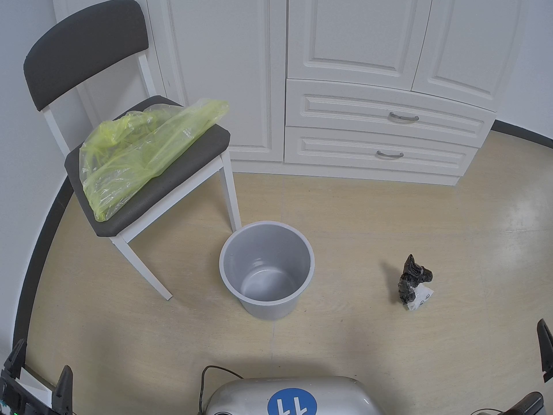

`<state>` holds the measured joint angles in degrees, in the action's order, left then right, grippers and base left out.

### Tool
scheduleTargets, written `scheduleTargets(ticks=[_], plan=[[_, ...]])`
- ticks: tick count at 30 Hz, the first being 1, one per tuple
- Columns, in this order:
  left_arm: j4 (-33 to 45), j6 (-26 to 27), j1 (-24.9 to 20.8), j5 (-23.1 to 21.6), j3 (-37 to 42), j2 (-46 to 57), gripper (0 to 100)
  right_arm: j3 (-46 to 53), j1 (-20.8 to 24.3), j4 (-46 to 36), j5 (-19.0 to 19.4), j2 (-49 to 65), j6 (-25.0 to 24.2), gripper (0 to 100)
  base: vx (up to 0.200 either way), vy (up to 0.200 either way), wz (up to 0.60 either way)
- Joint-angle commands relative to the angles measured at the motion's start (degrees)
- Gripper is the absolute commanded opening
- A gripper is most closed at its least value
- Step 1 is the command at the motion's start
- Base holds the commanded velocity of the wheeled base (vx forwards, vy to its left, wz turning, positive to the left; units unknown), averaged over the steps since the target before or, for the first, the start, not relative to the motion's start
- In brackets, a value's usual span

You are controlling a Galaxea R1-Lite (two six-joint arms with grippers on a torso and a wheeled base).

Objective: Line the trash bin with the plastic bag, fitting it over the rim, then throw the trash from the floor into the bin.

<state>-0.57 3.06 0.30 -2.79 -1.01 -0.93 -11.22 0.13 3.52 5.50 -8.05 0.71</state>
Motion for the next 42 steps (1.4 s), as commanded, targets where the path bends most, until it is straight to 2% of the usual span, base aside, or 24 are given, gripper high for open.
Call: scheduleTargets(ticks=[1, 6, 10, 12, 13, 14, 17, 18, 19, 20, 24, 29, 31, 35, 39, 41, 42], plan=[[-0.04, 0.19, 0.05, -0.11, 1.01, 0.93, 100, -2.06, 0.13, 1.31, 0.39, -6.54, 0.26, 100, 0.0, 0.0, 0.0], [-0.13, 0.54, 0.05, -0.46, 1.01, 0.93, 100, -2.5, 0.04, 5.18, 3.47, -10.15, 0.35, 100, 0.0, 0.0, 0.0], [-1.71, -1.39, -0.13, -0.37, -0.13, 0.93, 100, -2.23, 0.04, 5.18, 3.73, -10.32, 0.08, 100, 0.0, 0.0, 0.0], [-6.72, -9.39, -0.39, -1.51, -5.58, 0.75, 100, -2.32, 0.13, 5.18, 3.73, -10.59, -0.18, 100, 0.0, 0.0, 0.0], [-6.9, -9.92, -0.39, -1.6, -5.93, 0.66, 100, -2.32, 0.13, 5.18, 3.73, -10.59, -0.18, 100, 0.0, 0.0, 0.0], [-5.76, -10.88, -0.74, -4.06, -8.83, -2.41, 100, -2.5, 0.13, 5.27, 3.73, -11.82, -0.27, 100, 0.0, 0.0, 0.0], [-3.38, -1.48, -0.92, -4.85, -10.94, -9.62, 100, -3.9, 0.31, 6.06, 3.82, -15.07, -0.27, 100, 0.0, 0.0, 0.0], [-3.38, -1.48, -0.92, -4.85, -10.94, -9.62, 100, -3.9, 0.31, 6.06, 3.82, -15.07, -0.27, 100, 0.0, 0.0, 0.0], [-3.65, 2.92, -0.92, -4.85, -12.61, -14.81, 100, -4.96, 0.48, 7.9, 3.73, -18.59, -0.44, 100, 0.0, 0.0, 0.0], [-3.65, 4.06, -0.92, -4.85, -14.02, -17.53, 100, -5.57, 0.48, 9.4, 3.73, -20.52, -0.62, 100, 0.0, 0.0, 0.0], [-3.65, 4.76, -0.04, -4.77, -19.55, -28.17, 100, -8.65, 0.48, 14.14, 3.2, -27.81, -0.71, 100, 0.0, 0.0, 0.0], [-5.4, 4.76, 0.05, -4.68, -23.42, -36.16, 100, -12.08, 0.57, 17.22, 3.2, -34.41, -0.88, 100, 0.0, 0.0, 0.0], [-7.16, 5.03, -0.04, -2.48, -25.71, -42.23, 100, -14.36, 1.1, 21.17, 3.03, -39.24, -1.41, 100, 0.0, 0.0, 0.0], [-7.86, 6.43, -1.18, 2.88, -27.55, -49.61, 100, -17.7, 3.03, 27.15, -0.84, -44.42, -4.22, 100, 0.0, 0.0, 0.0], [-11.03, 7.4, -4.7, 8.24, -28.87, -57.17, 100, -19.28, 10.85, 32.16, -12.44, -48.29, -8.44, 100, 0.0, 0.0, 0.0], [-12.79, 7.49, -6.72, 11.14, -29.13, -59.72, 100, -20.51, 14.46, 33.48, -16.66, -49.61, -9.58, 100, 0.0, 0.0, 0.0], [-14.1, 7.66, -9.01, 14.04, -29.22, -61.56, 100, -20.95, 16.74, 34.36, -19.82, -49.7, -9.23, 100, 0.0, 0.0, 0.0]])
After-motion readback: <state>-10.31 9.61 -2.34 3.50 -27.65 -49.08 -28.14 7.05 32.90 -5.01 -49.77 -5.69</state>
